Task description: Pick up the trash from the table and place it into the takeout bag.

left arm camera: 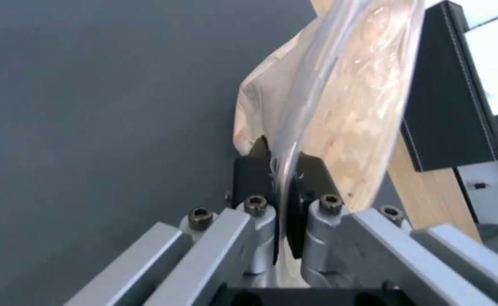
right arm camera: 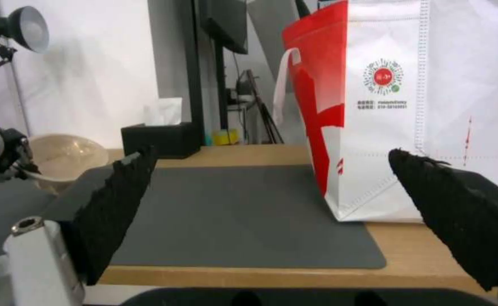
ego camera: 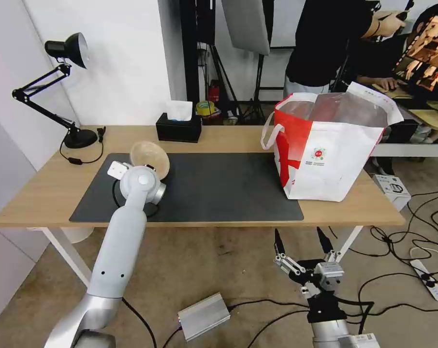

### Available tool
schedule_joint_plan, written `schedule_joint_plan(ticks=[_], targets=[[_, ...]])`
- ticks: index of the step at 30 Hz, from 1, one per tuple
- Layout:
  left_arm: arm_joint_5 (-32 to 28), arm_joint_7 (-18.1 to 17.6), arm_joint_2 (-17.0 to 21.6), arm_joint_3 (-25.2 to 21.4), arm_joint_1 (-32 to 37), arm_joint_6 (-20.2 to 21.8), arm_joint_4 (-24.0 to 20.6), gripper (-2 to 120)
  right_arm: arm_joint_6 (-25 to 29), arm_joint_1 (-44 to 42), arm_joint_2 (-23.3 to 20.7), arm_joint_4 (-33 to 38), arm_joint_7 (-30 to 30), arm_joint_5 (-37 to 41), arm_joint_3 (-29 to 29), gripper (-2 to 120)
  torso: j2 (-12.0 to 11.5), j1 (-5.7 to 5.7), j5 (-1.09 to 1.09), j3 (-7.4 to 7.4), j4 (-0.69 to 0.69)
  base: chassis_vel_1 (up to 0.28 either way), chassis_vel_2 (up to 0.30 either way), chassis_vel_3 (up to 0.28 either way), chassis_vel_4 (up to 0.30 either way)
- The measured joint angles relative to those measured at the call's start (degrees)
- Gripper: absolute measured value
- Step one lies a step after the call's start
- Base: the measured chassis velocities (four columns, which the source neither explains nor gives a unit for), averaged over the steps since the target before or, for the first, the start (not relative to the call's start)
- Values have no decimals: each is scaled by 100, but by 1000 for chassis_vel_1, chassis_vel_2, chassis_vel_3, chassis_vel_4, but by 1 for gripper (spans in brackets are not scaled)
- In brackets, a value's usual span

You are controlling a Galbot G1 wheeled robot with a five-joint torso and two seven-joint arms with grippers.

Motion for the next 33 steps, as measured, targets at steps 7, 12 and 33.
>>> schedule_joint_plan(ticks=[7, 12, 33], targets=[[-141, 147, 49, 92, 77, 8, -276, 1, 0, 0, 0, 0, 0, 0, 0, 100, 0, 0, 0, 0, 0, 0, 0, 0, 0], [-239, 242, 151, 181, 224, 8, -489, 1, 0, 0, 0, 0, 0, 0, 0, 100, 0, 0, 1, 0, 0, 0, 0, 0, 0], [-444, 875, 573, 527, 294, -93, -1263, 1, 0, 0, 0, 0, 0, 0, 0, 100, 0, 0, 1, 0, 0, 0, 0, 0, 0]])
